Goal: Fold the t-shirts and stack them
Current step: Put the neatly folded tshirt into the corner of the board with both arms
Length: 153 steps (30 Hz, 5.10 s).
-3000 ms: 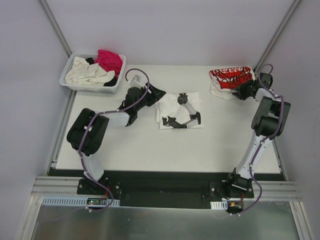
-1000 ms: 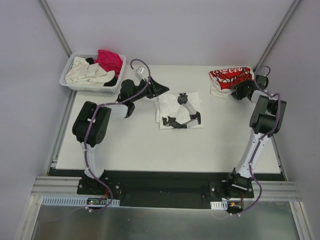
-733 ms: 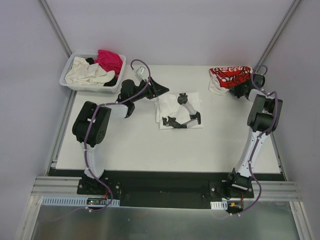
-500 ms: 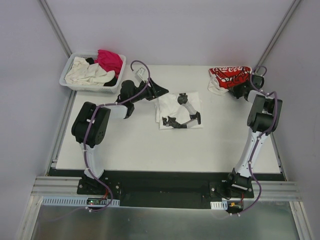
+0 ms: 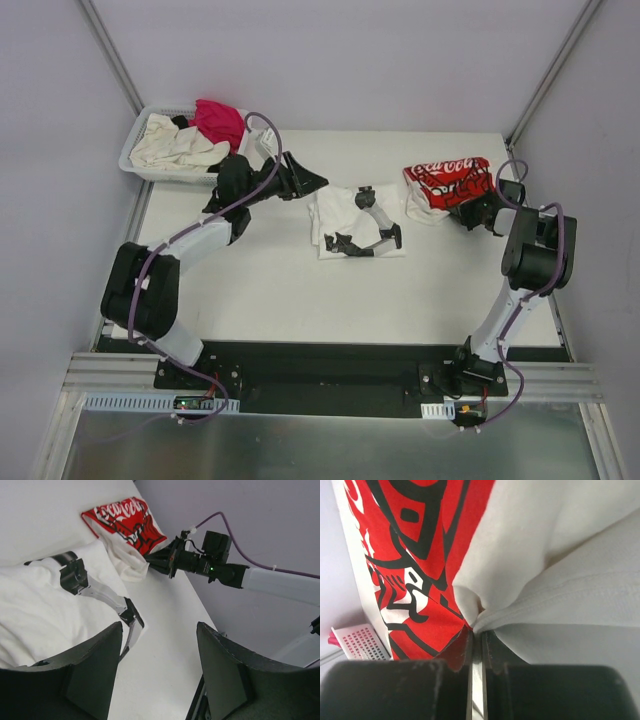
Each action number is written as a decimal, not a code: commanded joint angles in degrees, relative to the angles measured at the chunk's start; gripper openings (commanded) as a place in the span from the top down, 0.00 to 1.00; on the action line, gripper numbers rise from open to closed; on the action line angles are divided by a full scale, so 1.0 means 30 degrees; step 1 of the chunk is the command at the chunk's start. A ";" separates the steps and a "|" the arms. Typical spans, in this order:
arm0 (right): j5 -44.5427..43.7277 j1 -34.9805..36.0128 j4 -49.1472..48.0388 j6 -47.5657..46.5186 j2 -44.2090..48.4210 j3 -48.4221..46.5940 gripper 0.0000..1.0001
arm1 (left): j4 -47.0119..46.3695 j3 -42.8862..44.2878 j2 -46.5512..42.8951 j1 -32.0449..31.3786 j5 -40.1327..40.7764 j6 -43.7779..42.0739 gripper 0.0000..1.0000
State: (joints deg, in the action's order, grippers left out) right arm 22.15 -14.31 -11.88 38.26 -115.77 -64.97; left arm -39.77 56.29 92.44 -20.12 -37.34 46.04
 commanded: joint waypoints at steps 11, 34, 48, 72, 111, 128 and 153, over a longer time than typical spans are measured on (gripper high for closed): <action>-0.0263 0.2627 0.2464 -0.1064 0.6741 0.6214 0.99 | 0.2621 -0.2416 -0.5469 0.0847 0.0435 -0.2016 0.39; -0.0148 1.1360 0.1704 0.1397 0.4223 0.5162 0.99 | 0.2093 -0.4350 -0.6937 0.0876 0.1109 -0.2104 0.39; -0.0586 1.0279 0.3866 -0.0154 0.8701 0.7594 0.74 | 0.1302 -0.4323 -0.6031 0.0876 0.0436 -0.2017 0.38; -0.1525 0.9250 0.4141 -0.1358 0.9503 0.5341 0.97 | -0.1745 -0.3207 -0.2366 0.0730 -0.1586 0.0532 0.38; -0.0588 0.9280 0.3316 -0.0126 -0.0875 -0.2866 0.99 | 0.2035 -0.3909 -0.5323 0.1052 -0.0532 -0.1637 0.38; 0.0233 0.9046 0.3872 -0.0331 0.8115 0.1086 0.77 | -0.0832 -1.0736 -0.6504 -0.0910 0.4331 0.0120 0.39; 0.1755 0.5590 0.6713 -0.1387 1.6027 0.4196 0.79 | -0.7142 -1.0795 -0.0194 -0.3223 0.4209 0.3200 0.43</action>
State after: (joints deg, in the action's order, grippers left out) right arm 24.86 4.38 7.11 34.83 -71.64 -51.94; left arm -61.54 25.82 99.24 -25.80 -27.77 56.51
